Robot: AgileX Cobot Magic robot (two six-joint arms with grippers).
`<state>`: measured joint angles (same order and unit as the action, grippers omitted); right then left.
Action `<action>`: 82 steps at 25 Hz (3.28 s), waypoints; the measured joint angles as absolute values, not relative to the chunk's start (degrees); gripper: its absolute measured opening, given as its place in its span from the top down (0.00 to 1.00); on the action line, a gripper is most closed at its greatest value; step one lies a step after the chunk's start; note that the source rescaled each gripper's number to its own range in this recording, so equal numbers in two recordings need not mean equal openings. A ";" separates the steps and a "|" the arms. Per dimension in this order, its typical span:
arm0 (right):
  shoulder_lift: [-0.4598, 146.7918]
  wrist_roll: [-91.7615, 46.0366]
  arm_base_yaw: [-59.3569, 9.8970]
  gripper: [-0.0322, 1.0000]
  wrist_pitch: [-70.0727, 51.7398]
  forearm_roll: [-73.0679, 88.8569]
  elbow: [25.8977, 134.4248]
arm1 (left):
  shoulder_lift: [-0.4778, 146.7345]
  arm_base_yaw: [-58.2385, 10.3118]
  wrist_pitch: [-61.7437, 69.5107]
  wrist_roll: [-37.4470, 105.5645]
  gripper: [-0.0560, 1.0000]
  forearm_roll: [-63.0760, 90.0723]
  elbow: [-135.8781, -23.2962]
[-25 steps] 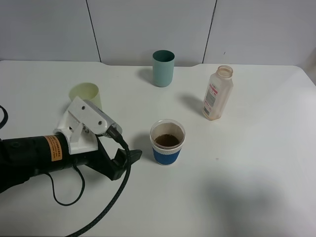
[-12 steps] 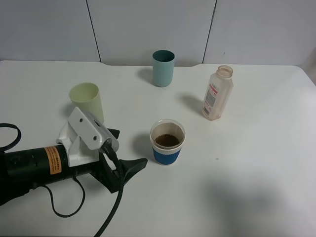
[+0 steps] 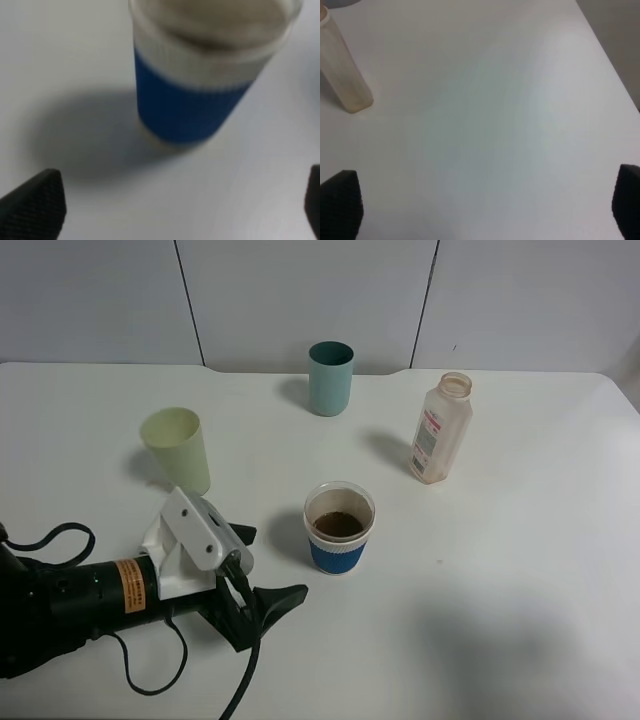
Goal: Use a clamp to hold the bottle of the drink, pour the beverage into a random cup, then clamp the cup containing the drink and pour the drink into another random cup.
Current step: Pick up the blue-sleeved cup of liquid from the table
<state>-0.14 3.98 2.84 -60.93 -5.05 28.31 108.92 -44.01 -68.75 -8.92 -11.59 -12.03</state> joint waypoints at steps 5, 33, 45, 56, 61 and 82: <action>-0.14 3.98 2.84 0.00 -60.93 -5.05 28.31 | 112.65 -44.01 -68.81 -8.87 0.10 -12.15 -12.30; -0.14 3.98 2.84 0.00 -60.93 -5.05 28.31 | 116.73 -44.01 -69.31 -3.94 0.01 -15.42 -22.90; -0.14 3.98 2.84 0.00 -60.93 -5.05 28.31 | 119.74 -44.01 -69.38 -3.87 0.01 -15.89 -26.59; -0.14 3.98 2.84 0.00 -60.93 -5.05 28.31 | 123.32 -44.01 -69.52 -3.99 0.00 -17.44 -30.78; -0.14 3.98 2.84 0.00 -60.93 -5.05 28.31 | 124.48 -44.01 -69.47 -4.11 0.00 -18.81 -32.26; -0.14 3.98 2.84 0.00 -60.93 -5.05 28.31 | 127.11 -44.01 -69.42 -4.40 0.47 -19.26 -35.21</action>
<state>-0.14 3.98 2.84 -60.93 -5.05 28.31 127.11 -44.01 -69.42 -4.40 -19.26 -35.21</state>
